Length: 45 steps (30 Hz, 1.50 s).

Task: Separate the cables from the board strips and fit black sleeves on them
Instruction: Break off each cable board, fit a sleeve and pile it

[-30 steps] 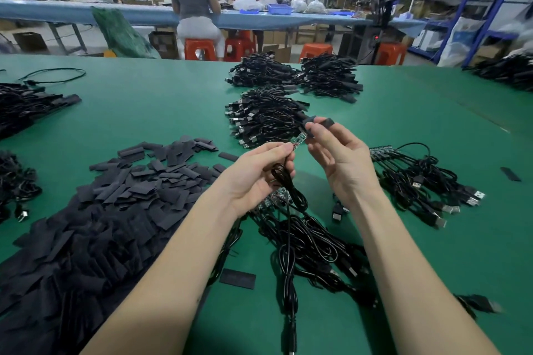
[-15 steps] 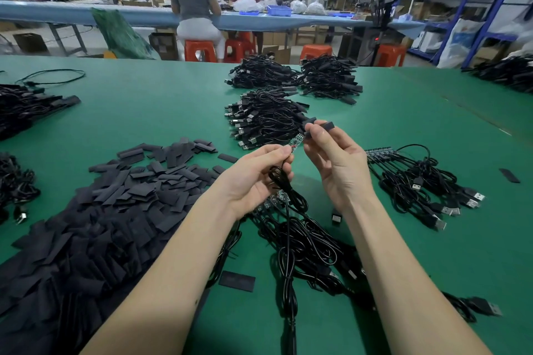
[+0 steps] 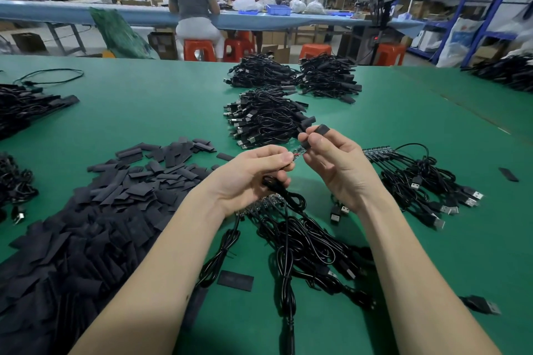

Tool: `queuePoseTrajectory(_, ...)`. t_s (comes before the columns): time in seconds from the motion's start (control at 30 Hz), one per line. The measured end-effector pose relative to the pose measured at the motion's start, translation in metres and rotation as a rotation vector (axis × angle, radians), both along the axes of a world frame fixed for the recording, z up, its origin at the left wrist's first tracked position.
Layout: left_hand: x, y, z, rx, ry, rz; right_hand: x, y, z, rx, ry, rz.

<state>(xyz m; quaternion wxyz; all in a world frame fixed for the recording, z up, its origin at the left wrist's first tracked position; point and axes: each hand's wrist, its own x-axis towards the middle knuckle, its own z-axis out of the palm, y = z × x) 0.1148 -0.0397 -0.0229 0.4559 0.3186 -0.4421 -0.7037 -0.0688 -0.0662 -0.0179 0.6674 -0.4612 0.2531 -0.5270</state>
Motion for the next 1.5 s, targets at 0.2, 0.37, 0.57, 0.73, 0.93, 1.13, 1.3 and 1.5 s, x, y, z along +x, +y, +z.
queuePoseTrajectory(0.2, 0.0, -0.003, -0.001, -0.119, -0.115, 0.056, 0.003, 0.001, 0.0, -0.014, 0.042, 0.004)
queuePoseTrajectory(0.37, 0.0, -0.008, -0.004, -0.463, -0.497, 0.313, -0.001, -0.003, -0.003, 0.05, 0.028, -0.149)
queuePoseTrajectory(0.57, -0.006, -0.007, -0.009, -0.618, -0.515, 0.396, 0.001, -0.005, -0.003, 0.076, 0.055, -0.171)
queuePoseTrajectory(0.73, -0.011, -0.006, -0.014, -0.671, -0.549, 0.398, 0.001, -0.005, -0.006, 0.075, 0.083, -0.155)
queuePoseTrajectory(0.93, -0.013, -0.004, -0.016, -0.651, -0.504, 0.402, -0.006, -0.006, -0.006, 0.039, 0.147, -0.098)
queuePoseTrajectory(1.13, -0.015, -0.003, -0.014, -0.647, -0.462, 0.421, -0.004, -0.005, -0.008, 0.033, 0.137, -0.079)
queuePoseTrajectory(1.3, -0.021, -0.004, -0.015, -0.647, -0.409, 0.471, -0.002, -0.006, -0.007, -0.012, 0.077, -0.168)
queuePoseTrajectory(1.5, -0.021, -0.006, -0.018, -0.635, -0.373, 0.496, 0.01, -0.003, -0.011, -0.068, 0.008, -0.251)
